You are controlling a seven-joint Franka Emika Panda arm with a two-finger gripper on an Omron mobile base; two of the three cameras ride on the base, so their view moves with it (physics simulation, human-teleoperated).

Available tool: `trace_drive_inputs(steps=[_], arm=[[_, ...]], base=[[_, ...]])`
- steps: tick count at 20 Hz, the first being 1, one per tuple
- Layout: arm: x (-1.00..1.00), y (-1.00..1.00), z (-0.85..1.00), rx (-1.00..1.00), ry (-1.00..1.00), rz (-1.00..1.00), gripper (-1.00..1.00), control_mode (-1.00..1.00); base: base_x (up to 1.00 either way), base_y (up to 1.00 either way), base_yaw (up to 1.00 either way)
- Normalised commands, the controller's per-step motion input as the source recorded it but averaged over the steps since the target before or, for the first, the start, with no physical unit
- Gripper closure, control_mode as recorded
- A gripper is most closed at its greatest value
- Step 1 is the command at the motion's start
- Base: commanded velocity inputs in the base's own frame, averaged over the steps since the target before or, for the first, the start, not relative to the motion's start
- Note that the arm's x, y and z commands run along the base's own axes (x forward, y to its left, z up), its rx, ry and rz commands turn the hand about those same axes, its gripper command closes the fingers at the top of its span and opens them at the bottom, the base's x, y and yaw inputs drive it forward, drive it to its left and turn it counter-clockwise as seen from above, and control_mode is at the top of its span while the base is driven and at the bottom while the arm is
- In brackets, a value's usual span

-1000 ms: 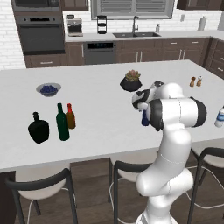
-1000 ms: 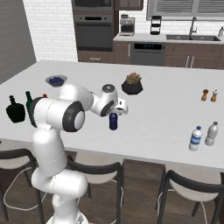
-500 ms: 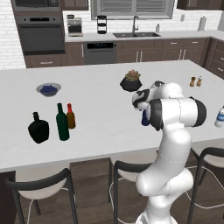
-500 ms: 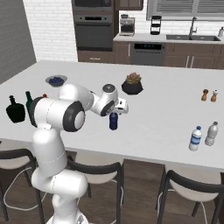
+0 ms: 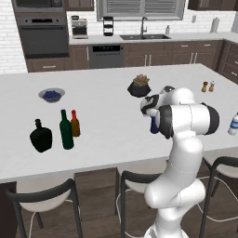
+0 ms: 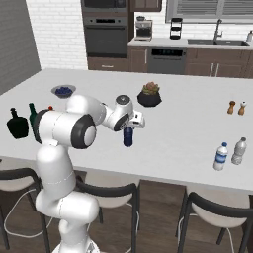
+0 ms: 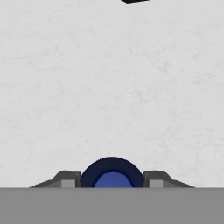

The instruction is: Move the plastic bottles in the middle to the plastics group, and the glass bottles in the middle to the glass group.

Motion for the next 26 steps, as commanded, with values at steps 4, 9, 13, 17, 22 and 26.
trace_drive_inputs(steps=[4, 9, 13, 17, 22, 26], arm=[[-0.05, -0.05, 0.14, 0.00, 0.00, -0.03, 1.00, -1.00], [-0.13, -0.45, 0.53, 0.00, 0.00, -0.13, 1.00, -1.00], [-0.09, -0.74, 0.59, 0.00, 0.02, -0.19, 1.00, -1.00], [0.00, -0.86, 0.43, 0.00, 0.04, -0.23, 1.00, -1.00], [-0.02, -0.98, 0.12, 0.00, 0.06, -0.27, 1.00, -1.00], [-0.38, -1.00, -0.16, 0.05, 0.00, -0.27, 1.00, -1.00]], base=[[0.00, 0.00, 0.00], [0.00, 0.00, 0.00], [0.00, 0.00, 0.00], [0.00, 0.00, 0.00], [0.00, 0.00, 0.00], [0.00, 0.00, 0.00]])
